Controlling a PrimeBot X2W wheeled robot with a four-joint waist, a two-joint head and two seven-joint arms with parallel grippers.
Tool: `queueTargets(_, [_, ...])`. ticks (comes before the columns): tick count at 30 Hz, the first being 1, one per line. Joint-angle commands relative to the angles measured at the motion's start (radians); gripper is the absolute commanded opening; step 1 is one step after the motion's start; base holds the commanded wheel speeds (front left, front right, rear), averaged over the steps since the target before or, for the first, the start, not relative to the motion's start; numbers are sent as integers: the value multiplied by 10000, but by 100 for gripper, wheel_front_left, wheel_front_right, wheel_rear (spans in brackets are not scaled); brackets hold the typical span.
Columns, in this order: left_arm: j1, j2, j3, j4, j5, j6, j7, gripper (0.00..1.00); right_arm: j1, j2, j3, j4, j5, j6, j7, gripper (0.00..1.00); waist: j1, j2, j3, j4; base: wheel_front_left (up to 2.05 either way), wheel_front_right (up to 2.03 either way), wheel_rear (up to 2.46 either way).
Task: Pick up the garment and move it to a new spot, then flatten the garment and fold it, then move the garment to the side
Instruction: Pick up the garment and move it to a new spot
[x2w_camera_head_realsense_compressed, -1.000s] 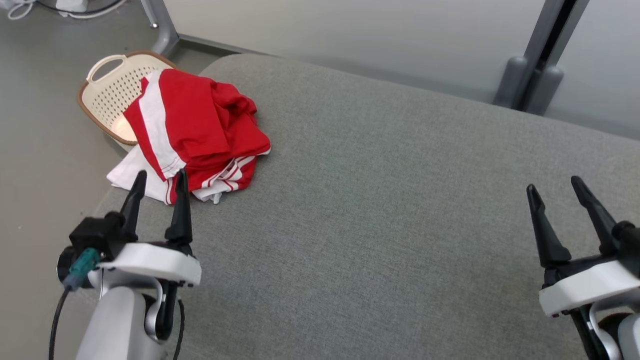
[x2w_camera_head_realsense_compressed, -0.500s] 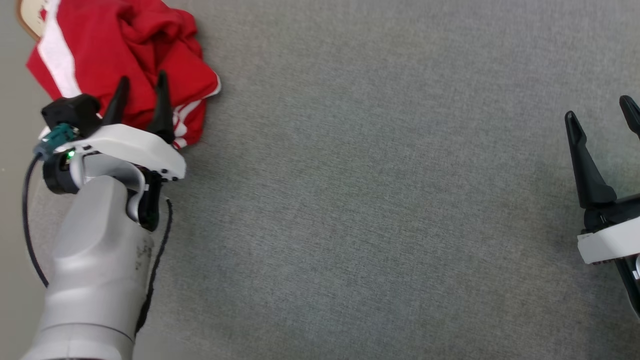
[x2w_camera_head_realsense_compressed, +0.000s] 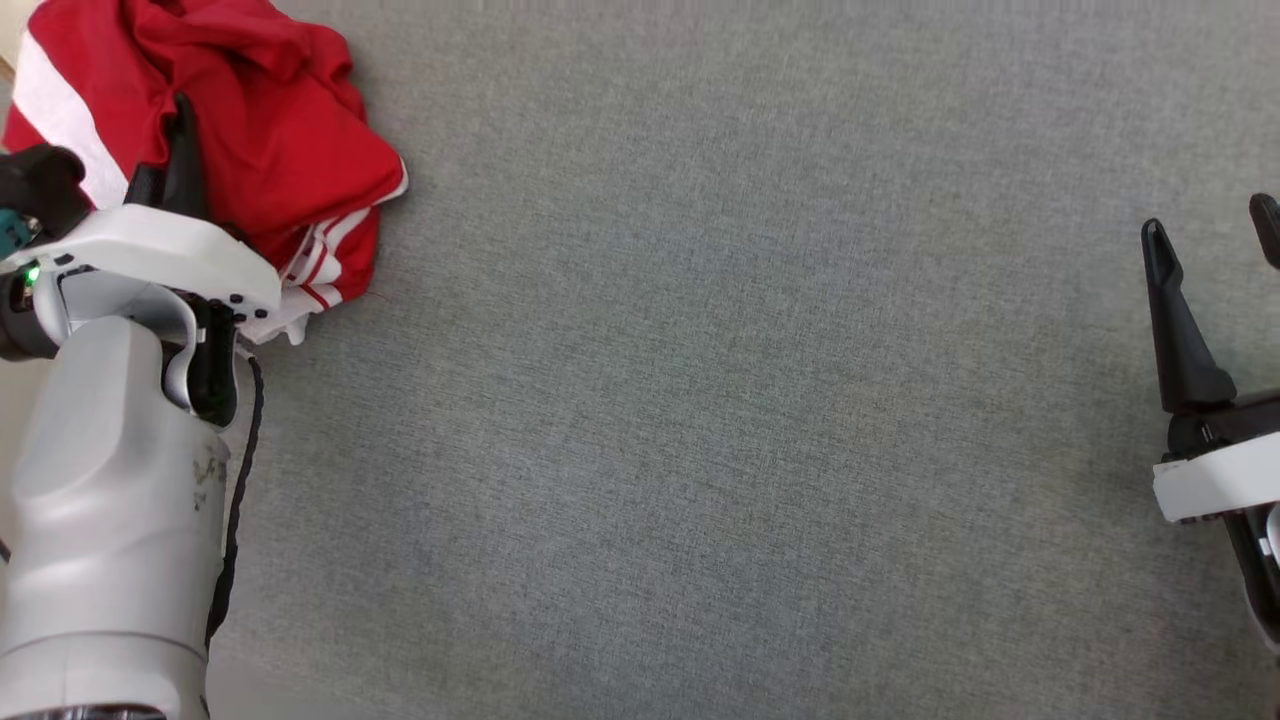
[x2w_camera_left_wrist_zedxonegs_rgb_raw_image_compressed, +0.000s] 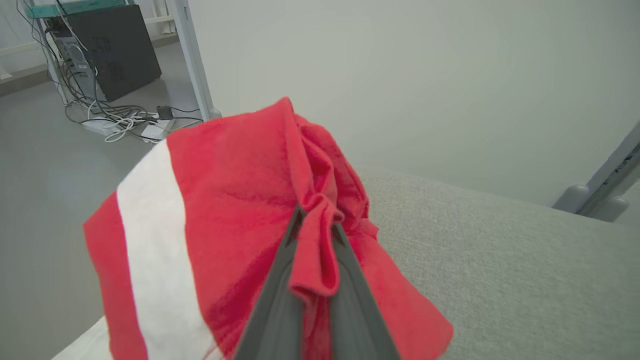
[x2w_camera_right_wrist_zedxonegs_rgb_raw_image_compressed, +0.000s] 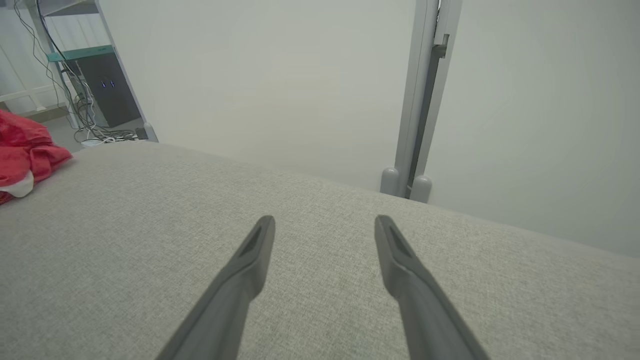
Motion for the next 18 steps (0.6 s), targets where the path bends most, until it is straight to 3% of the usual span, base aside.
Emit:
queueTargets(1, [205, 98, 81, -192, 89, 10, -19, 0, 93, 34, -21, 54, 5, 0, -84, 100, 0, 0, -301, -3, 0, 0, 0])
queueTargets(11, [2145, -23, 110, -4042, 1187, -32, -20, 0, 804, 709, -244, 631, -2, 0, -508, 100, 0, 0, -2174, -161, 0, 0, 0])
queueTargets(18, [4217, -270, -749, -6553, 1406, -103, 259, 0, 1489, 1329, -267, 933, 51, -1, -726, 100, 0, 0, -3411, -804, 0, 0, 0])
